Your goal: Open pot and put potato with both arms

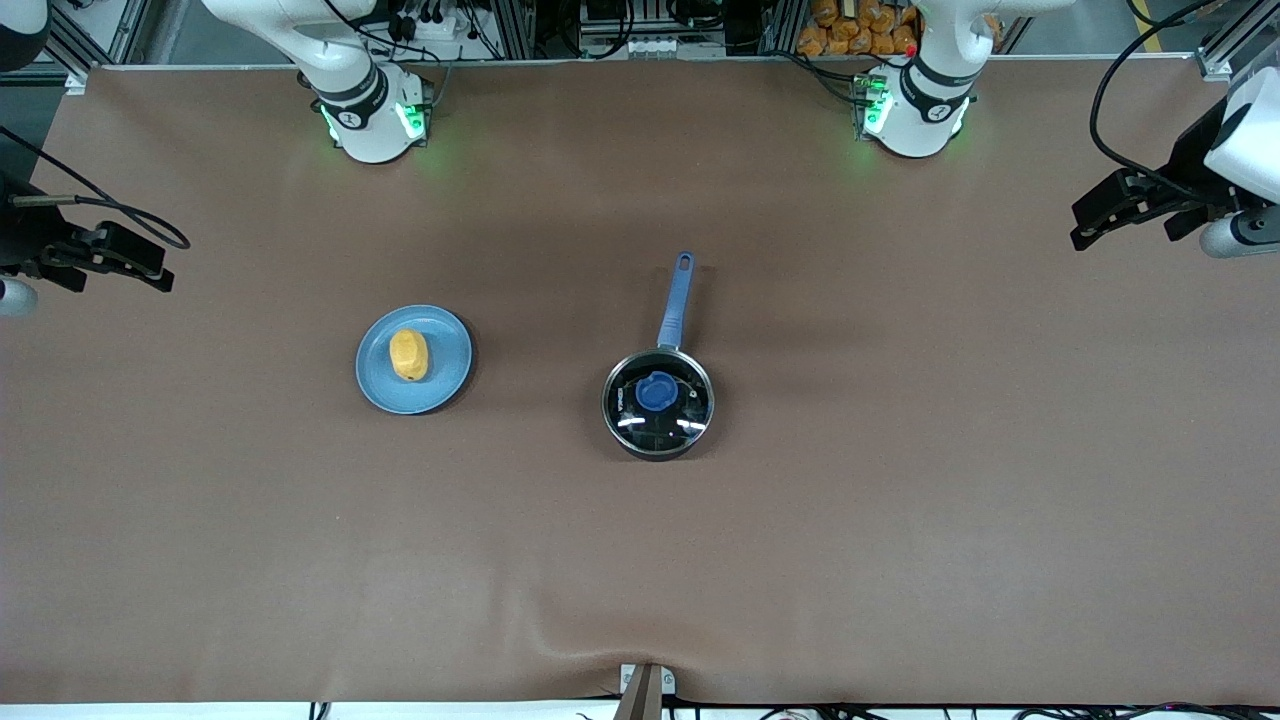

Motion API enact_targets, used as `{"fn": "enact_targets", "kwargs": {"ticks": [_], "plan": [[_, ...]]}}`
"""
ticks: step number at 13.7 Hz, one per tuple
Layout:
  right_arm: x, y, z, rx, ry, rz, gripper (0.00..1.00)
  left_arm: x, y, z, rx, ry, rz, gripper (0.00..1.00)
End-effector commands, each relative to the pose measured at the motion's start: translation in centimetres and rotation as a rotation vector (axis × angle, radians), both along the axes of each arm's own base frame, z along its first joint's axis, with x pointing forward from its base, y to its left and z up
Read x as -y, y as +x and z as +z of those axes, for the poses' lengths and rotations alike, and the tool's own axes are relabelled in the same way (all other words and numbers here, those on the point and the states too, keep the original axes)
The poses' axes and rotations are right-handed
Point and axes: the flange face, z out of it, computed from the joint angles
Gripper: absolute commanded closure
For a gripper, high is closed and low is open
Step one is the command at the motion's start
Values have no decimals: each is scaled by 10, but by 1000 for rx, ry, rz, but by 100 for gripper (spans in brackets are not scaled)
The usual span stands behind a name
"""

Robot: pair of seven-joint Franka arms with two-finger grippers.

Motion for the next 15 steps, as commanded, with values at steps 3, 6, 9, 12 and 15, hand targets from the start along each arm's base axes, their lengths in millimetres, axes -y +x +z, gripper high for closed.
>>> {"fn": "enact_targets", "kwargs": {"ticks": [3, 6, 9, 12, 15], "plan": [[1, -6, 3, 4, 12, -4, 0, -6, -3, 6, -5, 6, 11, 0], [1, -6, 3, 4, 12, -4, 0, -5, -2, 9, 3, 5, 9, 0], [1, -6, 4, 6, 12, -4, 0, -6, -2, 6, -3, 6, 8, 0], [1, -6, 4, 6, 12, -4, 0, -6, -2, 7, -2, 6, 8, 0], [1, -6, 4, 6, 12, -6, 0, -6, -2, 7, -2, 6, 8, 0]]}}
